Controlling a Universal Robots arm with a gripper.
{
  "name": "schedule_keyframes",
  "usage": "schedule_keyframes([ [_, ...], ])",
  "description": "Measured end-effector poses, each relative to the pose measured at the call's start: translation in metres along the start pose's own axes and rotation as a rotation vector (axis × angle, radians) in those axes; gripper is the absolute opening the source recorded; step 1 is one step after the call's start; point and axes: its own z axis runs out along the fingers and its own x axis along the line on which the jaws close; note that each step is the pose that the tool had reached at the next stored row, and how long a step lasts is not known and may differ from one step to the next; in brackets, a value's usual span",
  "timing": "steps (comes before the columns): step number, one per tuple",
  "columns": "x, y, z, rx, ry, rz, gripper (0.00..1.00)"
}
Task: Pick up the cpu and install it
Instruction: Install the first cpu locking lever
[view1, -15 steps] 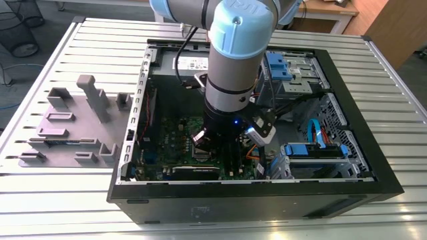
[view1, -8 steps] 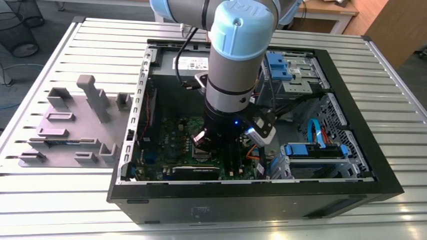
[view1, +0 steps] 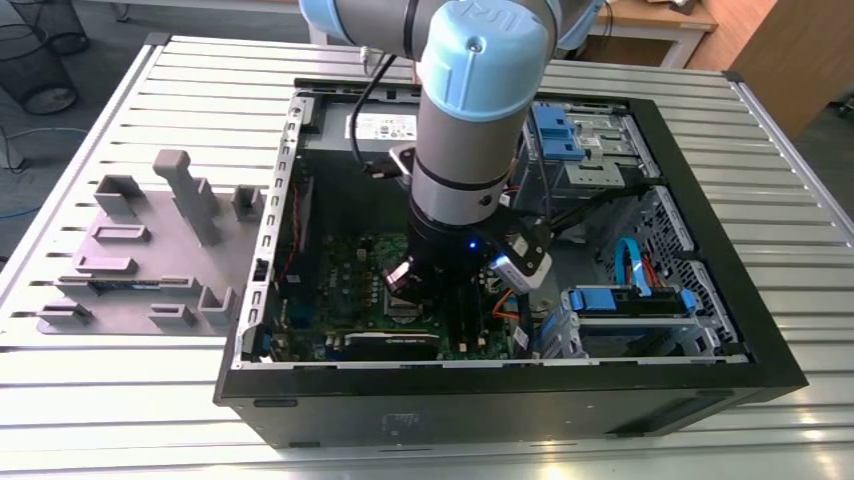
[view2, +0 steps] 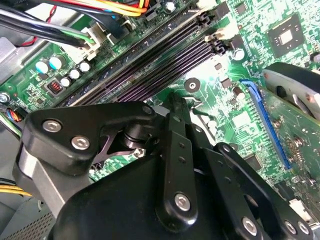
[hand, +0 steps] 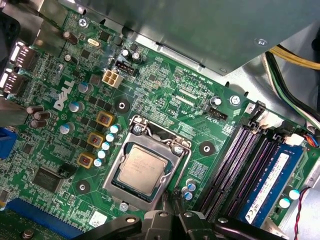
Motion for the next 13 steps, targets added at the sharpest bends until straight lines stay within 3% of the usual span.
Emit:
schedule_keyframes([
  [10, 0.0009, -0.0009, -0.0193, -0.0035, -0.0016, 0.000, 0.10],
  [13, 0.0009, -0.0009, -0.0203, -0.0037, -0.0017, 0.000, 0.10],
])
